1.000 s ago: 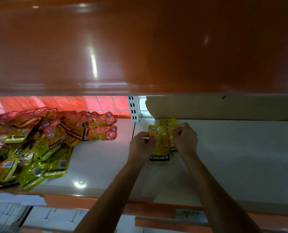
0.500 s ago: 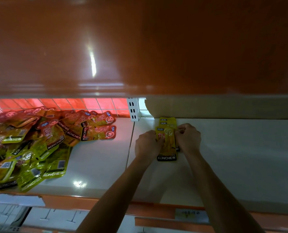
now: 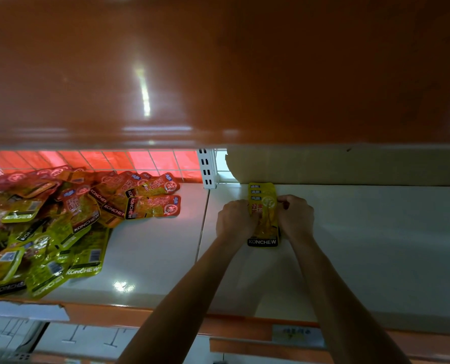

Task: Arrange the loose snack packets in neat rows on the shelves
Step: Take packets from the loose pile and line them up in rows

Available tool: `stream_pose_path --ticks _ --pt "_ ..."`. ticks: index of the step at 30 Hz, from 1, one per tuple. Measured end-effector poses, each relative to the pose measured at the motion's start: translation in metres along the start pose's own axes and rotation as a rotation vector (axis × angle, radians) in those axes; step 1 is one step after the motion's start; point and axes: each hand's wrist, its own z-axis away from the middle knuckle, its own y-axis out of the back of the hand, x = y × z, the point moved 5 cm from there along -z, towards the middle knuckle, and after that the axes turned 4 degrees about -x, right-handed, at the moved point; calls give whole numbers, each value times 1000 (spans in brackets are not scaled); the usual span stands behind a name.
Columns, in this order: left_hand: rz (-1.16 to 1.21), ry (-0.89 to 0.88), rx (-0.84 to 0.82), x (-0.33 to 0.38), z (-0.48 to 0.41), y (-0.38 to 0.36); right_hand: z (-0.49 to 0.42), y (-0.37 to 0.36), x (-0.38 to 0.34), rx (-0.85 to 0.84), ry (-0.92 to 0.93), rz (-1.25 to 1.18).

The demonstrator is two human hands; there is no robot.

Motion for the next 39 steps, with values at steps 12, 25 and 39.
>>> stream_pose_path --ticks 12,25,39 --pt "-7 31 2 0 1 -3 4 0 -3 -7 19 12" --pt "-63 18 217 -31 9 35 32 -22 -63 59 313 16" --pt "-298 151 253 -164 -16 135 79 -153 -155 -274 433 165"
